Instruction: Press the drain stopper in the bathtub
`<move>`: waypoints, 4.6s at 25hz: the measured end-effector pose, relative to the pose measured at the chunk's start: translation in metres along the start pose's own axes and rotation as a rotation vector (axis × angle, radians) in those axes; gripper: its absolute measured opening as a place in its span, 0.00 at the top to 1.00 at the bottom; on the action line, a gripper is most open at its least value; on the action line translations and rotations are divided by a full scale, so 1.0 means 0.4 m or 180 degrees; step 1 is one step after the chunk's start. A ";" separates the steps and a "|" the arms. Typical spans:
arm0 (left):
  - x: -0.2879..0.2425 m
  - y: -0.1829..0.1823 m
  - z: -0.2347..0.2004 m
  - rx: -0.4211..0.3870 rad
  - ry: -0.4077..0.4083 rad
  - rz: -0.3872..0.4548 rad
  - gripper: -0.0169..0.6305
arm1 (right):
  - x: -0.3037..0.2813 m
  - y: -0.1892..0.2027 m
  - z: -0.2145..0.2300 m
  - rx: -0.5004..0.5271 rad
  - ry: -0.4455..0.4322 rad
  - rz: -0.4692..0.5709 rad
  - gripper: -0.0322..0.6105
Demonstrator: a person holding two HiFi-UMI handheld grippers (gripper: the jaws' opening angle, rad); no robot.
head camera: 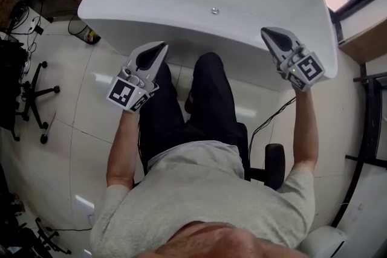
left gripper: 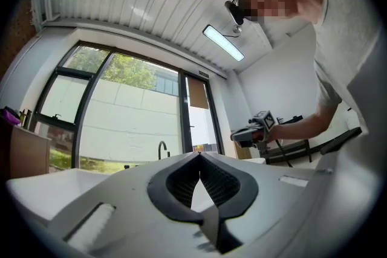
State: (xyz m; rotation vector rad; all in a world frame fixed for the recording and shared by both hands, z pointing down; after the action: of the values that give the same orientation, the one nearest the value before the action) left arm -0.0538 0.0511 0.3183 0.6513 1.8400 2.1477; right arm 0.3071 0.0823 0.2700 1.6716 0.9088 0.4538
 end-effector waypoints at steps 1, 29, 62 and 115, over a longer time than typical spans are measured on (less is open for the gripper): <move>-0.027 -0.002 -0.006 -0.0031 0.0025 -0.0009 0.96 | -0.028 -0.026 0.046 0.0102 -0.0050 -0.0114 0.95; -0.567 0.260 -0.392 -0.0815 -0.0185 -0.0485 0.96 | -1.007 0.996 0.667 0.0101 -0.0252 -0.2840 0.95; -0.583 0.335 -0.402 -0.1088 -0.0006 -0.0759 0.96 | -1.143 1.553 0.572 -0.0693 0.0180 -0.2957 0.94; -0.093 -0.302 -0.085 -0.1042 -0.0016 0.0598 0.96 | -0.157 -0.398 -0.161 0.0517 -0.0219 0.1050 0.95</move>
State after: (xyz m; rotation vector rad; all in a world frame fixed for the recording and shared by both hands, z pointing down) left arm -0.0501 0.0261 0.1898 0.7747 1.4233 2.4871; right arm 0.1698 0.0885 0.1497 1.9853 0.6334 0.5511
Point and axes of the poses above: the fingertips, and each gripper's own axes: x backward along the fingers, z to its right, y out of its underside, the point moved 7 cm from there along x, backward along the fingers, and after that the axes turned 1 degree about y, right-handed, at the moved point
